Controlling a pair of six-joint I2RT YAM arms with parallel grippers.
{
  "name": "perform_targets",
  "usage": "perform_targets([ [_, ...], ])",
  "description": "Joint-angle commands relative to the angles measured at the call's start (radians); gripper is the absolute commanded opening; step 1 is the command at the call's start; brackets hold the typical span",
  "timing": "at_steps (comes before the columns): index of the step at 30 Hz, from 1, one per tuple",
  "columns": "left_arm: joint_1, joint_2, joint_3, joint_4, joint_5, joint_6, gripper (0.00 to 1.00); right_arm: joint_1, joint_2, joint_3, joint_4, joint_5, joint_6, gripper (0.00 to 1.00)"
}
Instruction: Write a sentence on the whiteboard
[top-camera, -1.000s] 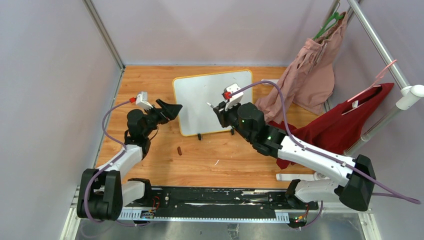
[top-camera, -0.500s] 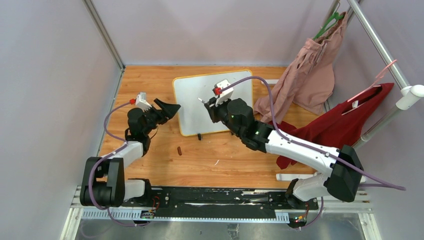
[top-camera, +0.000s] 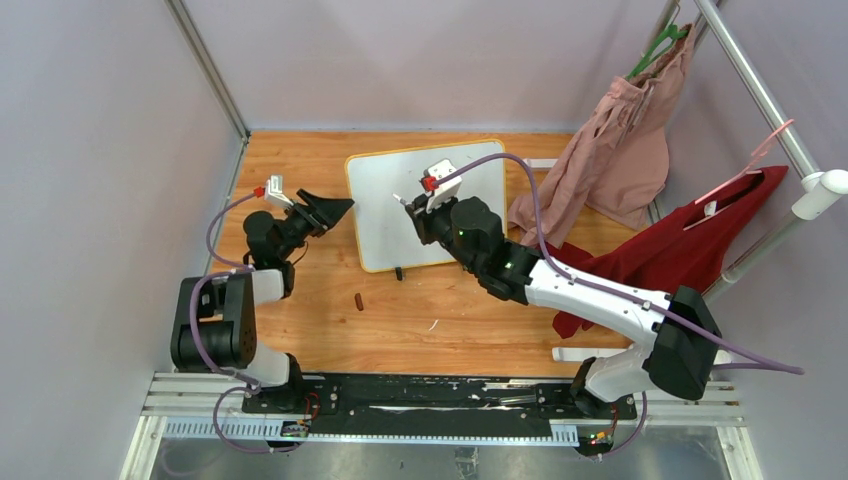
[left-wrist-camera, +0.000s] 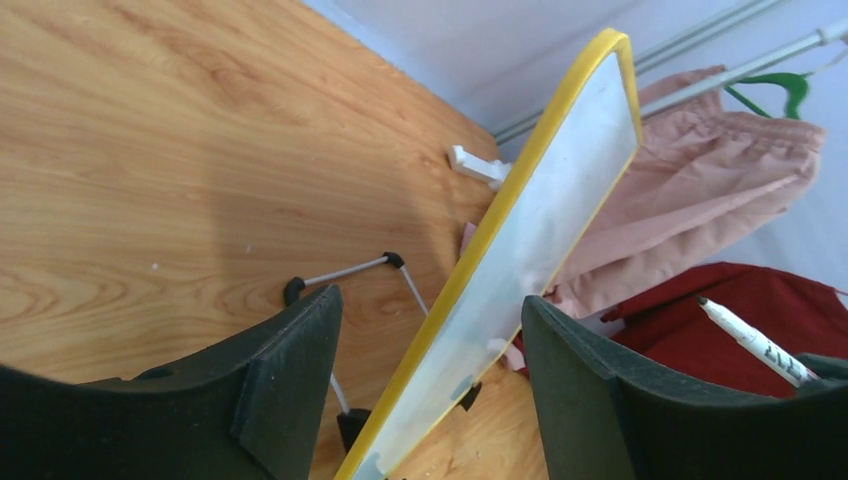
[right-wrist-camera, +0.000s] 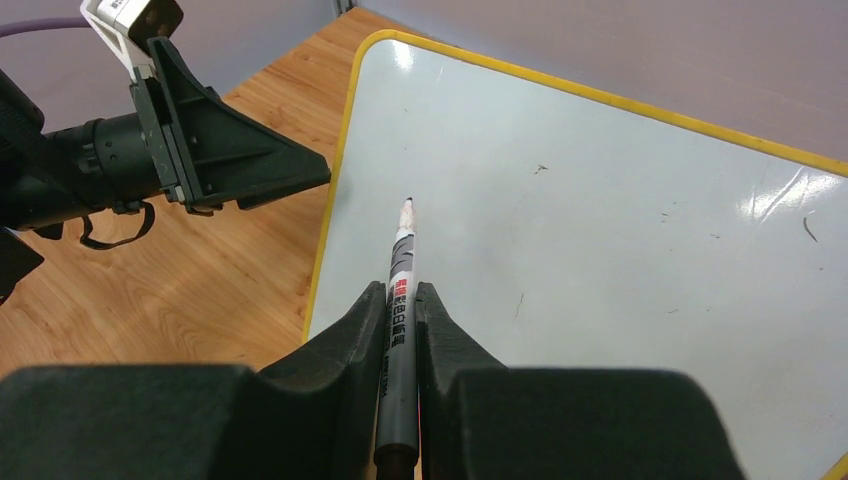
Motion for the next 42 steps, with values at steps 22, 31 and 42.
perform_targets([
  [22,0.012,0.255,0.017,0.489,0.139,-0.208,0.46,0.01,0.052,0.063,0.081,-0.012,-0.017,0.0],
  [31,0.01,0.275,0.016,0.435,0.133,-0.158,0.41,0.01,0.072,0.081,0.08,-0.024,-0.016,0.0],
  [42,0.001,0.272,0.017,0.374,0.129,-0.116,0.25,0.01,0.117,0.109,0.079,0.002,-0.018,0.0],
])
